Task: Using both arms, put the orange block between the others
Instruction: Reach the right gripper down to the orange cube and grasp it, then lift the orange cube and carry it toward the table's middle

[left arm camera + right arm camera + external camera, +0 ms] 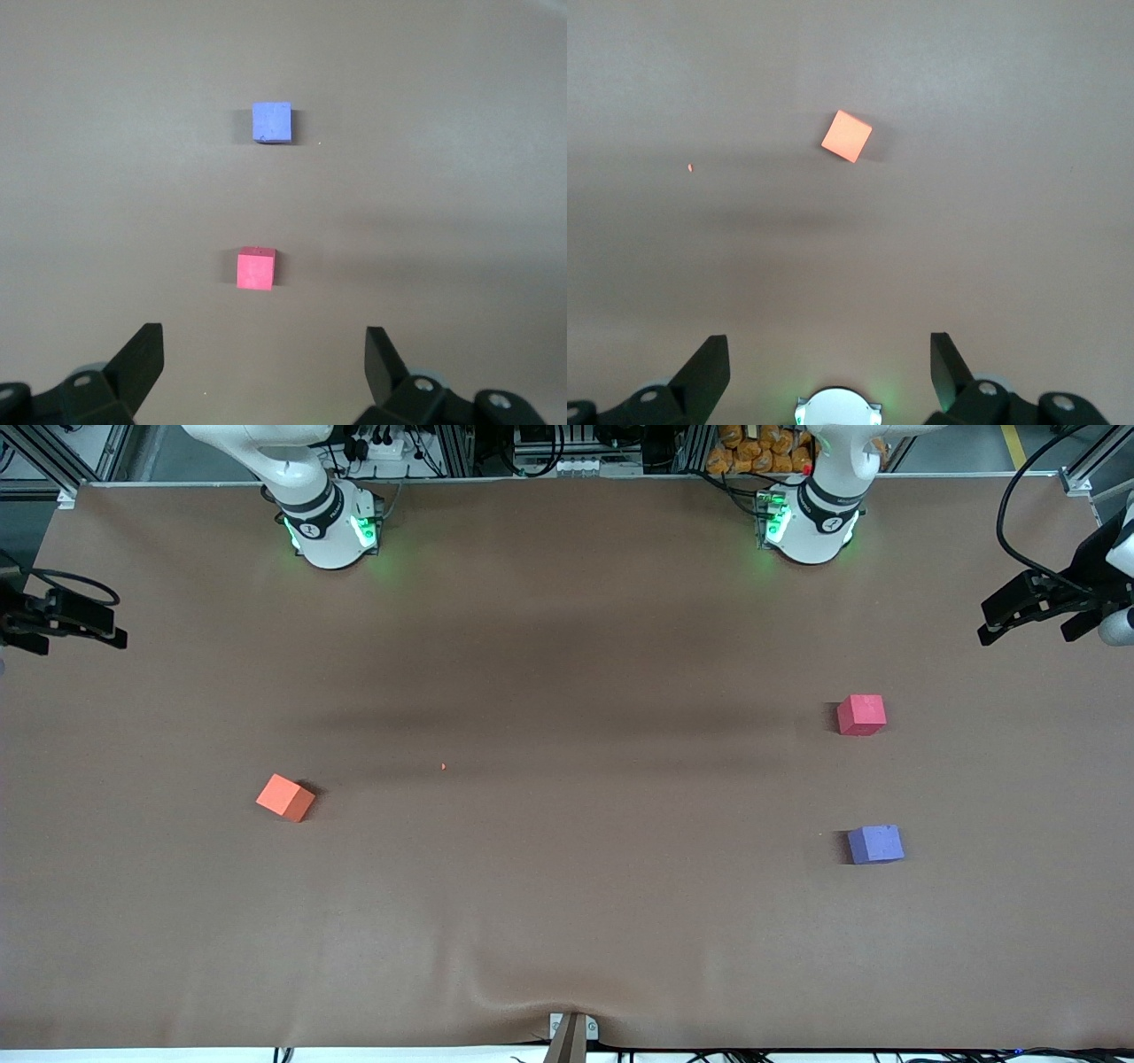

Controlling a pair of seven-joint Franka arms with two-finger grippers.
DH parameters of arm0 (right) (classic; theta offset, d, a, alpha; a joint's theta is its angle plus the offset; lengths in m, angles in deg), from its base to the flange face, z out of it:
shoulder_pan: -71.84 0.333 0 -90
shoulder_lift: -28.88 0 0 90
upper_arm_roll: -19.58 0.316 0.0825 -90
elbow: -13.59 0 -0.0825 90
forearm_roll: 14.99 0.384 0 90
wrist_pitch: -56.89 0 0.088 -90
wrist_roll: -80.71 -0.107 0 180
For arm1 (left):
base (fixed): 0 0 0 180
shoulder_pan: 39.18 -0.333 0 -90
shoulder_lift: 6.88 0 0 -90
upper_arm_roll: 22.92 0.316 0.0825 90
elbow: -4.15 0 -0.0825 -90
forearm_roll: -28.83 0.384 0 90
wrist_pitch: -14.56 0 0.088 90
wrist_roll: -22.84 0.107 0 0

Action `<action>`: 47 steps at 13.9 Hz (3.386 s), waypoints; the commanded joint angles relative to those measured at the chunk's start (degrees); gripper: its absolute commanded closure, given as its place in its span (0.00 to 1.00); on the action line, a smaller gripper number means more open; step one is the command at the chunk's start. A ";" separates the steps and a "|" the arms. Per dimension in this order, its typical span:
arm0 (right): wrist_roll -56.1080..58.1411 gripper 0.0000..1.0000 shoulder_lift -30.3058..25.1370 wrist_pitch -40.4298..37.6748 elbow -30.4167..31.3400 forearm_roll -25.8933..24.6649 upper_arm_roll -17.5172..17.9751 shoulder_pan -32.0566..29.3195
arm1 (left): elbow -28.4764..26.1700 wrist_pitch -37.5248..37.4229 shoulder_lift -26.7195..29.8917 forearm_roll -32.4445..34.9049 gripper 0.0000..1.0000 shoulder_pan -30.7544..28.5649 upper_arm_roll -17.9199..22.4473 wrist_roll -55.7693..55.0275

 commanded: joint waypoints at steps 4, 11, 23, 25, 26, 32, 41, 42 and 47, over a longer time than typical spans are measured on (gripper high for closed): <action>-0.83 0.00 6.75 5.79 -0.12 -0.14 0.29 -0.05 | -0.27 0.94 0.46 -0.53 0.00 -0.10 0.07 0.97; -0.83 0.00 20.45 18.53 0.40 -0.14 0.29 0.47 | -0.53 1.64 -0.15 -0.53 0.00 -0.02 -0.02 0.97; 22.70 0.00 32.34 28.64 5.31 -0.05 0.55 2.76 | -0.62 1.38 0.11 -0.61 0.00 -0.19 -0.02 1.32; 27.36 0.00 32.60 31.64 7.60 -0.05 0.55 2.85 | -0.62 1.38 -0.06 -0.61 0.00 -0.19 -0.02 1.32; 28.34 0.00 33.21 31.82 8.22 -0.05 0.55 2.85 | -0.62 1.38 -0.06 -0.61 0.00 -0.19 0.07 1.32; 33.89 0.00 33.75 31.91 10.95 -0.14 0.55 4.87 | -0.36 1.56 -0.07 -0.61 0.00 -0.19 -0.02 1.24; 40.56 0.00 34.45 34.29 12.80 -0.58 0.55 4.96 | -0.01 2.08 -0.24 -0.18 0.00 0.07 -0.02 0.18; 42.40 0.00 34.62 34.46 13.06 -0.58 0.55 4.96 | 0.08 2.43 -0.41 -0.18 0.00 -0.10 0.07 0.10; 43.64 0.00 34.98 36.22 13.24 -0.67 0.46 4.87 | 0.08 4.54 -1.03 0.00 0.00 -0.19 0.07 0.18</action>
